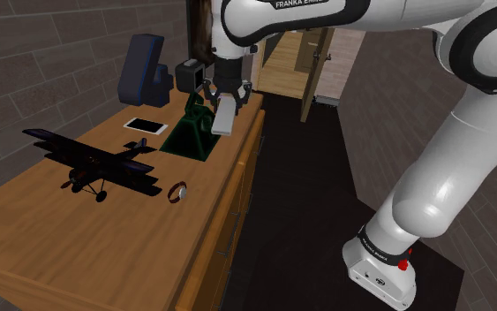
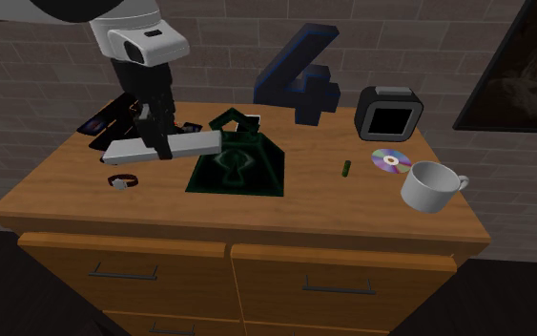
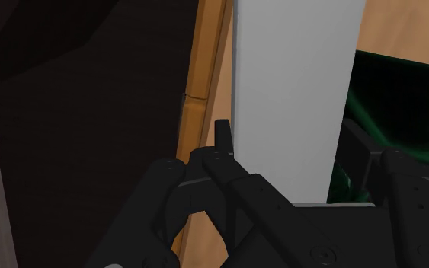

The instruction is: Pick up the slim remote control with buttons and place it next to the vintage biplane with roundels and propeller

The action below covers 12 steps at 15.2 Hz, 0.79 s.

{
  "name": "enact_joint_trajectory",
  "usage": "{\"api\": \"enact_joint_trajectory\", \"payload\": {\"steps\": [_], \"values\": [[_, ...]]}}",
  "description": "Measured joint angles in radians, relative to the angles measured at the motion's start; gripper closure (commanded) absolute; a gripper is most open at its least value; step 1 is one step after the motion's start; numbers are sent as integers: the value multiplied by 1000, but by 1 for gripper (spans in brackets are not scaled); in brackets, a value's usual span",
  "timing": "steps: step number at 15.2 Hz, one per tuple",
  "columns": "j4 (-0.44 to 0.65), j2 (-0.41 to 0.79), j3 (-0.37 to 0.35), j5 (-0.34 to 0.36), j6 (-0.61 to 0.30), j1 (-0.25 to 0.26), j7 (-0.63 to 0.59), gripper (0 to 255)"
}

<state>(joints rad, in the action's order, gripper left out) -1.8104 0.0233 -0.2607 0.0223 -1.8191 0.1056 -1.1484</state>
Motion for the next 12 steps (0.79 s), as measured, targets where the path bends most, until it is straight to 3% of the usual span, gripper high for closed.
{"api": "enact_joint_trajectory", "payload": {"steps": [12], "values": [[-129, 30, 0, 10, -158, 1, -8, 255]]}}
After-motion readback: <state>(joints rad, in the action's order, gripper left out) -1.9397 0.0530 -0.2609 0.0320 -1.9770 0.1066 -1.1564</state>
